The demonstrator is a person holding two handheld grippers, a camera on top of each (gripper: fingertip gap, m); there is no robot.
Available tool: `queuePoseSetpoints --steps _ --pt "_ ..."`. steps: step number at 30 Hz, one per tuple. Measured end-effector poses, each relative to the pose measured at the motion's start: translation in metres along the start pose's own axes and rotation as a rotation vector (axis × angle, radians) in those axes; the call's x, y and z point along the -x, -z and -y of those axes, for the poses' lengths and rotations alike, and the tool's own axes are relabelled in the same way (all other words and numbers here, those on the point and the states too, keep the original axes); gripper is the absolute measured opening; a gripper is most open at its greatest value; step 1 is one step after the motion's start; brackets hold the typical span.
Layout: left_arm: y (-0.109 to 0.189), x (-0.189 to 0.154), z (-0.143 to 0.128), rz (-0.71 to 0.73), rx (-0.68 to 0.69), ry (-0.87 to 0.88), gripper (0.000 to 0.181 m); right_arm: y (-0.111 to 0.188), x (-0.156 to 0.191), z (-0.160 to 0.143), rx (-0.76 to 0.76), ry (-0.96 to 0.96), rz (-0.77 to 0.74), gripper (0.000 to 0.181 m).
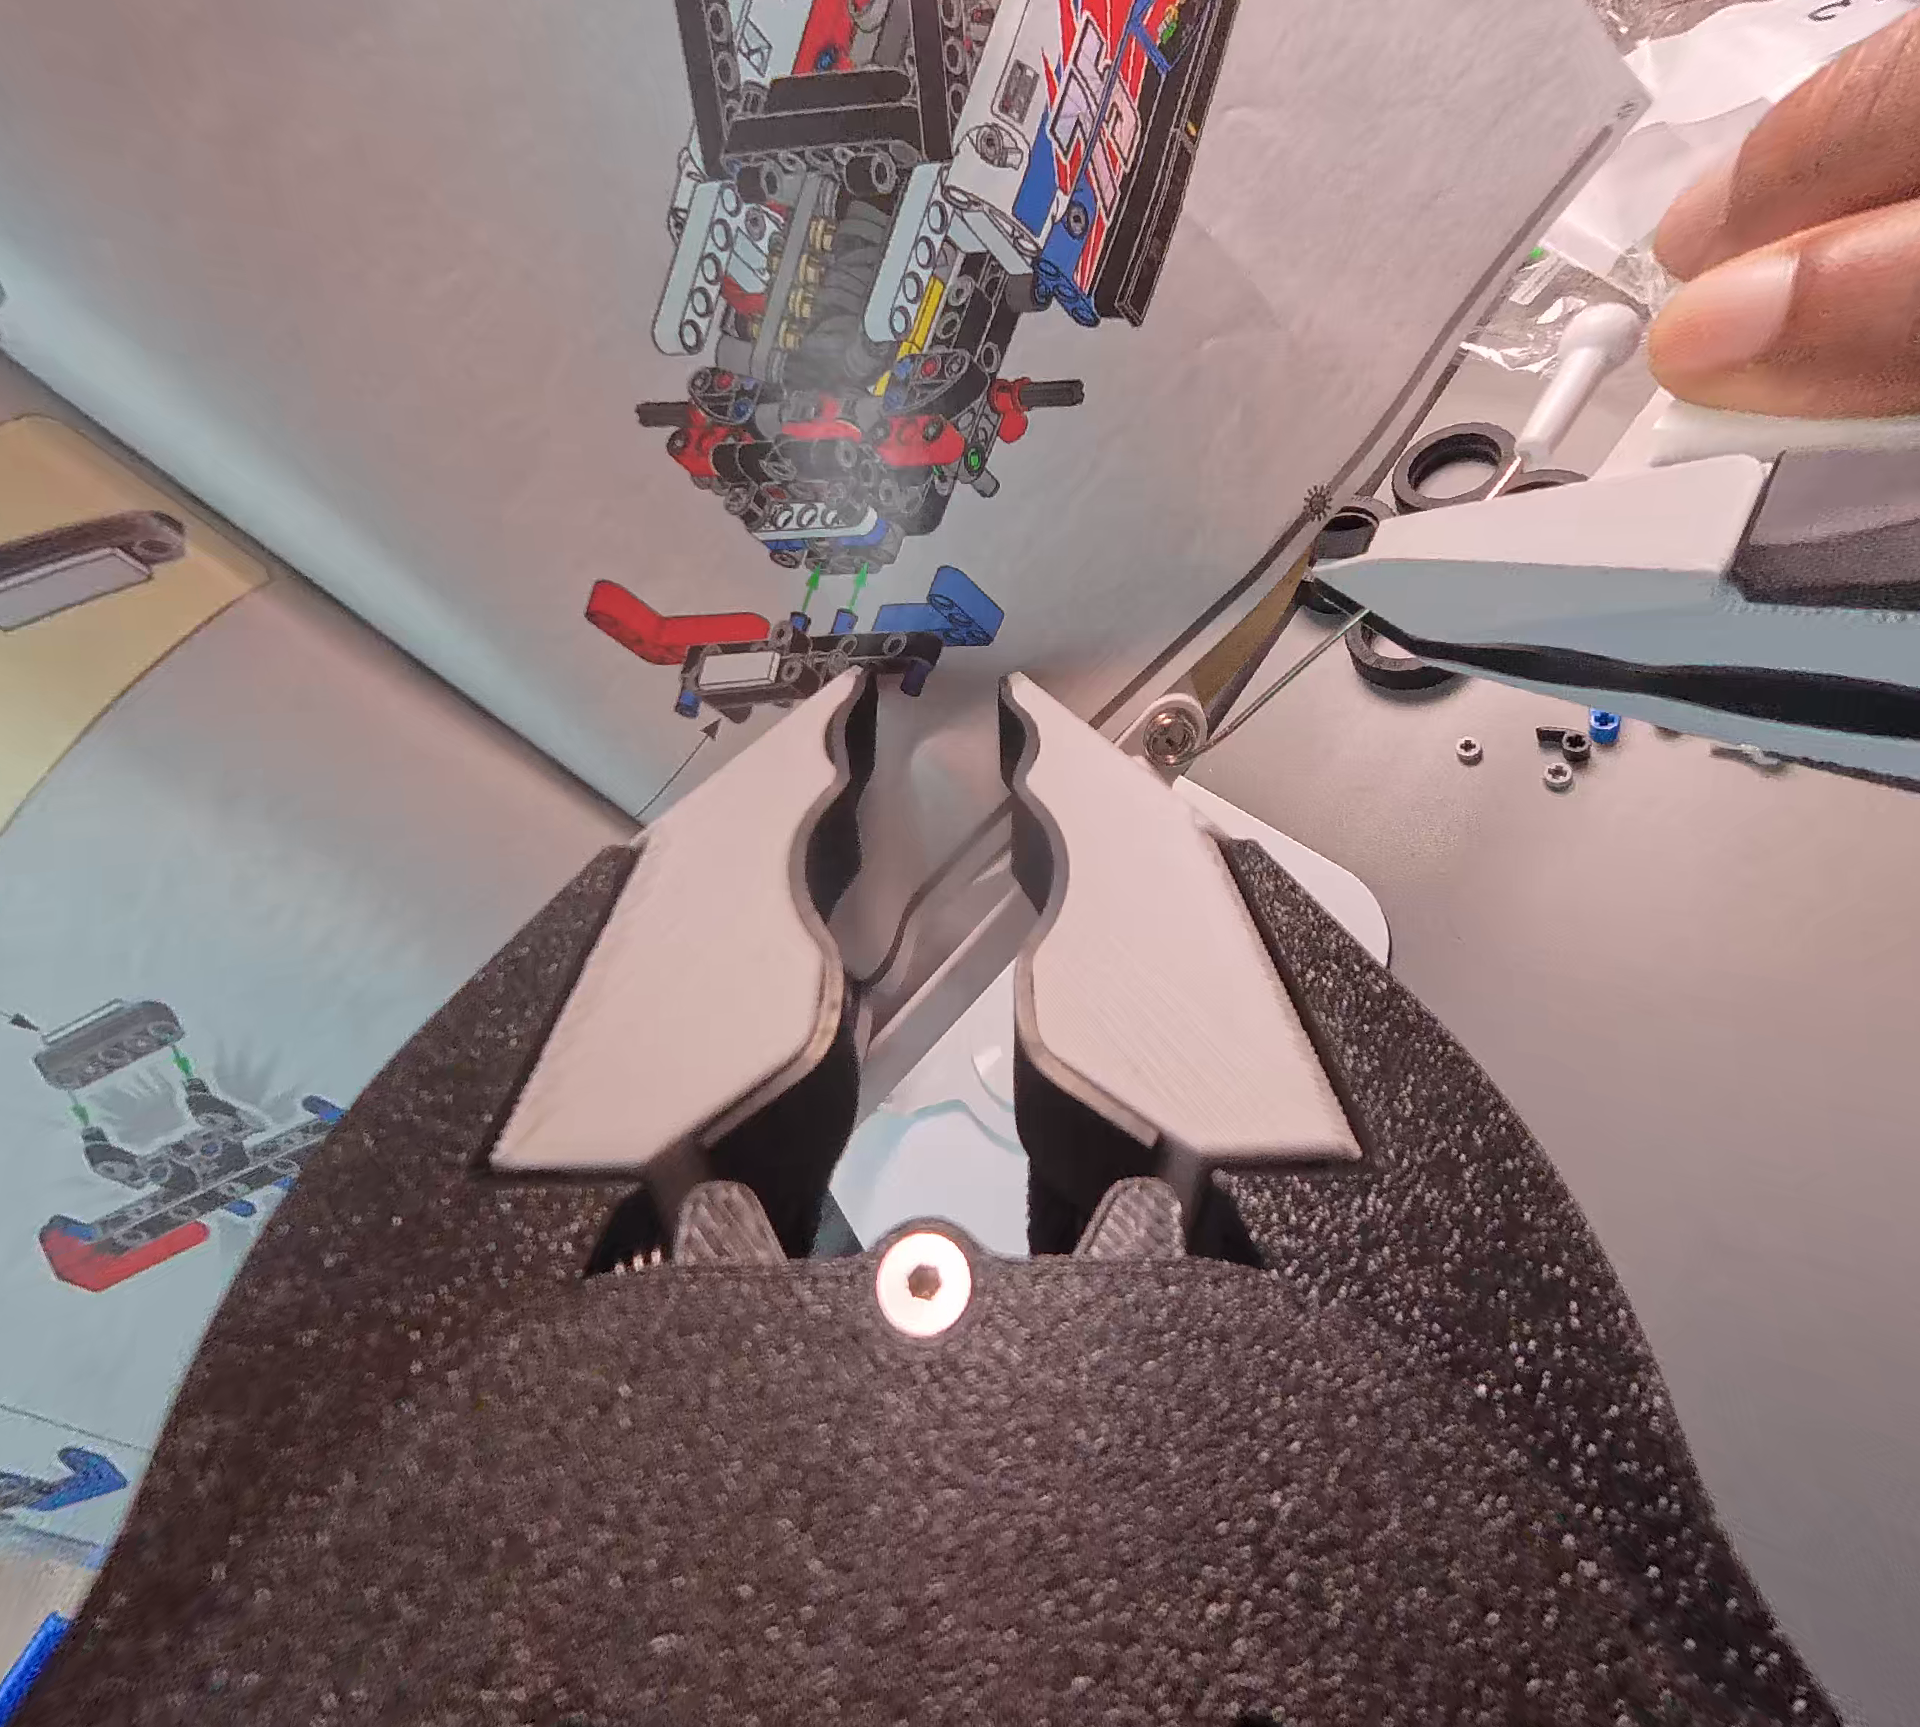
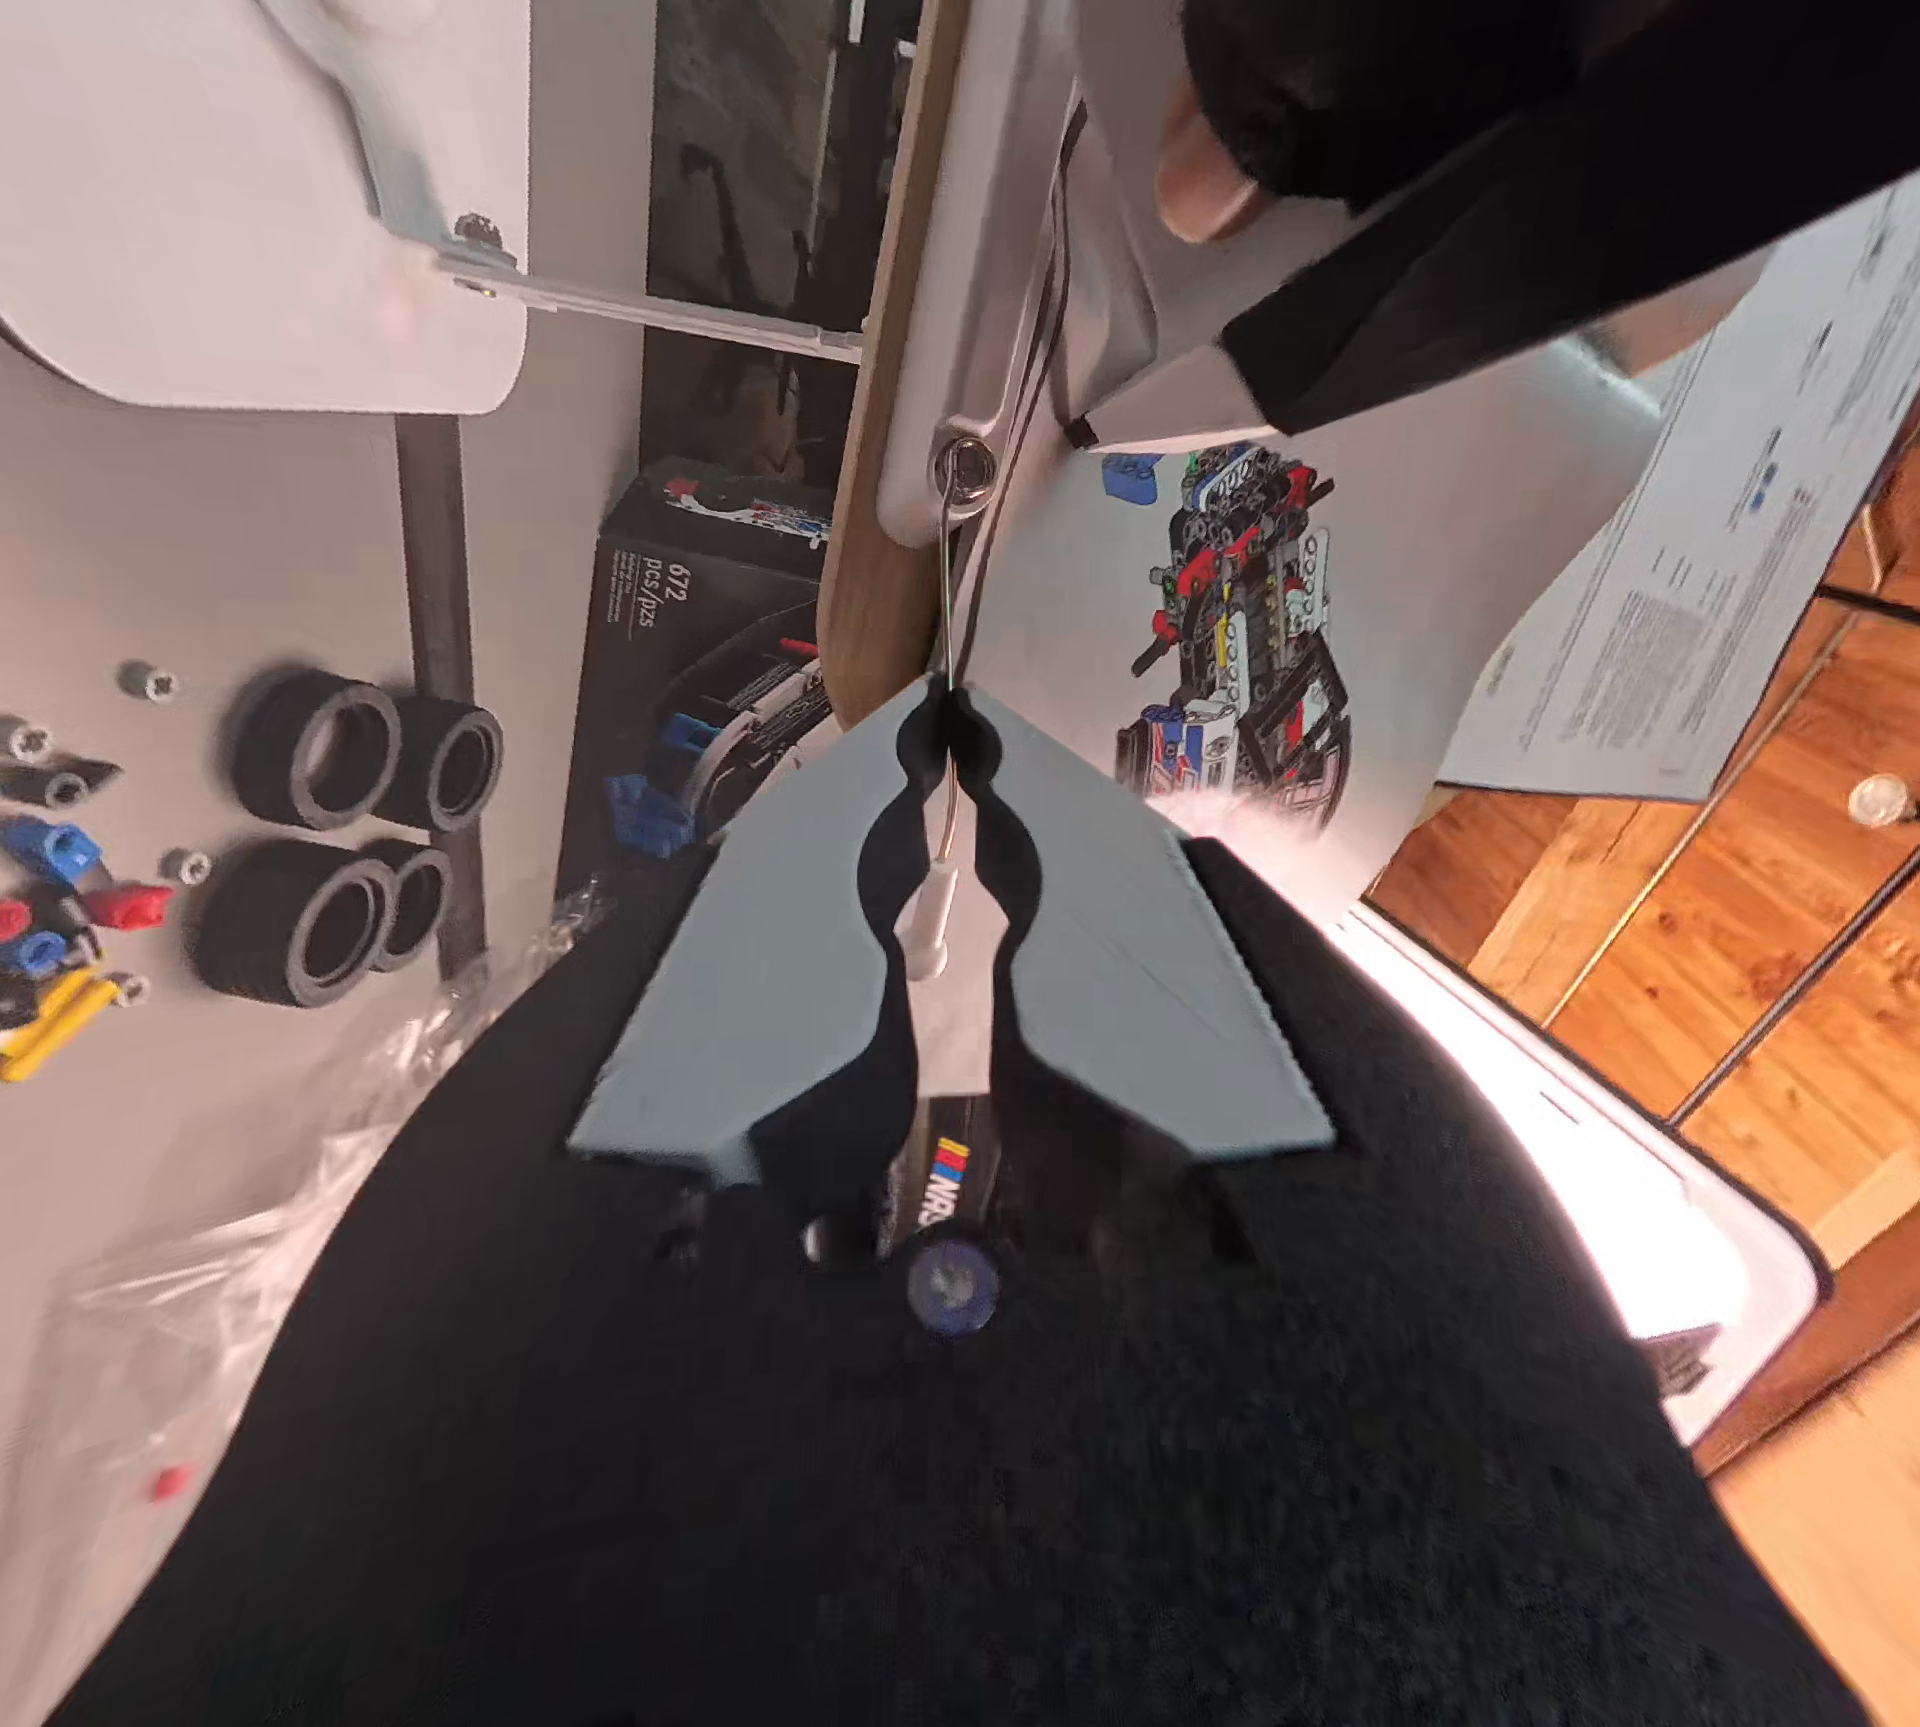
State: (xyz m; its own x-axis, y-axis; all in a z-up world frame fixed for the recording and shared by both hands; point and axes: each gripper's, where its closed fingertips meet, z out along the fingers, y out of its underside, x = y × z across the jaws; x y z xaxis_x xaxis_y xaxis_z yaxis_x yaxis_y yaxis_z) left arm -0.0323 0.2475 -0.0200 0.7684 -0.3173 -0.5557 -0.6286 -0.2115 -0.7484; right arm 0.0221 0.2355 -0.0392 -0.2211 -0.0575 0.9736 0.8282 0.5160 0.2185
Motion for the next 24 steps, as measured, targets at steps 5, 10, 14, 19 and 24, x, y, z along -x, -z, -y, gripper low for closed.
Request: queuePoseSetpoints --steps 5,10,14,19,24 --pt "0.002 0.0 -0.001 -0.004 -0.02 0.009 0.026 -0.01 -0.017 0.001 -0.065 0.197 0.016 0.002" --pt "0.0 0.0 0.003 -0.022 -0.034 0.043 0.031 -0.028 -0.029 -0.01 -0.022 -0.127 0.018 0.016" --pt "0.001 -0.001 0.003 -0.025 -0.047 0.046 0.032 -0.011 -0.025 -0.02 -0.002 -0.496 -0.02 0.045" --pt "0.001 -0.002 0.004 -0.033 -0.045 0.048 0.034 -0.009 0.008 -0.045 0.08 -1.014 0.035 0.046" --pt "0.027 0.005 0.017 -0.029 -0.169 0.112 0.039 -0.03 0.012 -0.056 0.043 -1.019 0.074 0.037"
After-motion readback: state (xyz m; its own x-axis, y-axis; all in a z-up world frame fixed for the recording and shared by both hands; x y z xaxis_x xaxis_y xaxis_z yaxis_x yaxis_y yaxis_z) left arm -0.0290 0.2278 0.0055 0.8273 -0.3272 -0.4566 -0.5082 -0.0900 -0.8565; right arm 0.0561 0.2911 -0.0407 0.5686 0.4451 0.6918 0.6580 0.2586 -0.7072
